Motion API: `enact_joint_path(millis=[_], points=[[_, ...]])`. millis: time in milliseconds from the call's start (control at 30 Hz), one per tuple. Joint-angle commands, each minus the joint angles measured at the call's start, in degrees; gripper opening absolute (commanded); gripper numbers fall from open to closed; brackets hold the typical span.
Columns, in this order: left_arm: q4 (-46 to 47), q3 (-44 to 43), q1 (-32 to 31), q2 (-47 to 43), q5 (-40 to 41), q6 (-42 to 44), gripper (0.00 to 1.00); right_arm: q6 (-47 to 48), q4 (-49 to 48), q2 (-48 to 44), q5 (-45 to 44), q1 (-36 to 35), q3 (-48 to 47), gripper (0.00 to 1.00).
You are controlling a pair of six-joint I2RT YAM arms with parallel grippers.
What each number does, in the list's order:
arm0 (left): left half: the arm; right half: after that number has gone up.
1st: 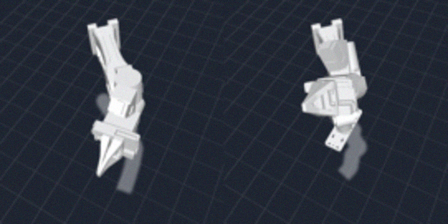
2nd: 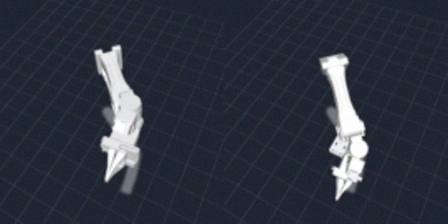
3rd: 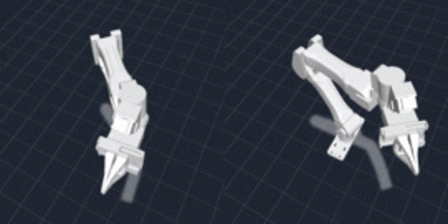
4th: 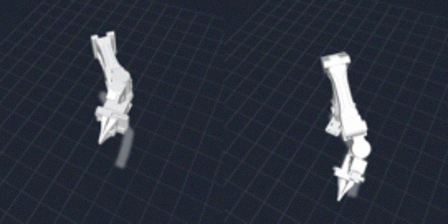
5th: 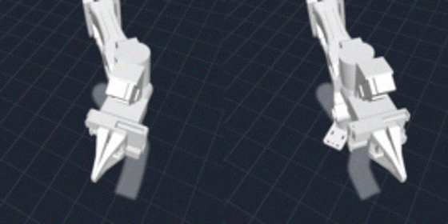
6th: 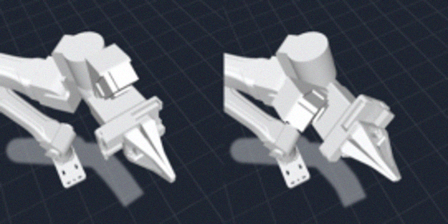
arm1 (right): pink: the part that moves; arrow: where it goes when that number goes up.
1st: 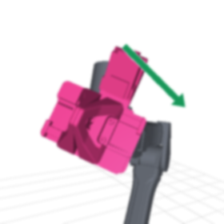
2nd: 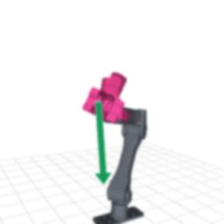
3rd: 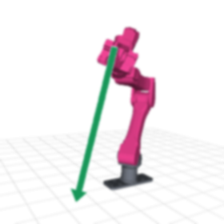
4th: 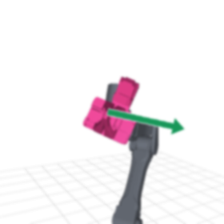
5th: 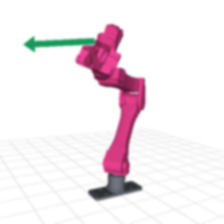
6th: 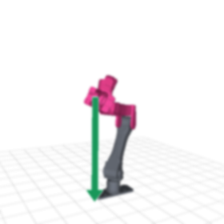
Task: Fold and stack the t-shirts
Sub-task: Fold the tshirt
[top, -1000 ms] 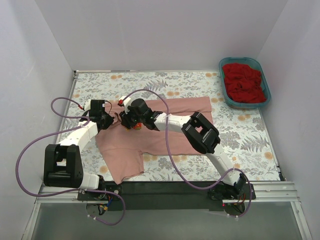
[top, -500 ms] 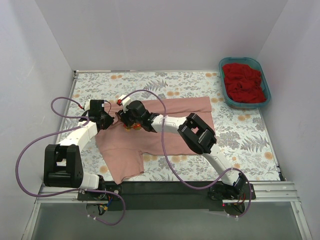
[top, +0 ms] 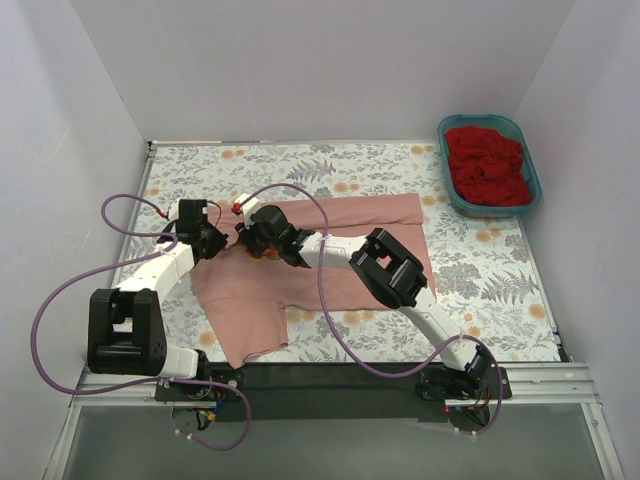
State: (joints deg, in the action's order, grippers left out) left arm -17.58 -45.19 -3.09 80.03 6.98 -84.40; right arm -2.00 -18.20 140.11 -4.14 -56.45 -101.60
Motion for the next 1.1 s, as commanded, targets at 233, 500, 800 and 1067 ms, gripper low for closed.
enact_joint_path(millis=[233,500,800,1067], points=[[0.4,-0.9,0.5,-2.3,-0.1,0.6,0.00,0.7,-2.4,0.4,-3.0,-0.4,-2.6,0.10],[-1.0,-1.0,0.8,-3.6,0.2,0.0,0.00,1.8,-2.5,-6.3,-2.1,-0.4,3.8,0.01],[-8.2,-0.9,0.8,-7.3,-2.1,-1.3,0.00,10.3,-0.5,-17.9,-0.3,-0.4,15.3,0.01],[-14.6,-0.2,0.8,-11.5,-5.0,-2.4,0.00,14.6,4.5,-21.2,3.3,-0.4,18.5,0.01]])
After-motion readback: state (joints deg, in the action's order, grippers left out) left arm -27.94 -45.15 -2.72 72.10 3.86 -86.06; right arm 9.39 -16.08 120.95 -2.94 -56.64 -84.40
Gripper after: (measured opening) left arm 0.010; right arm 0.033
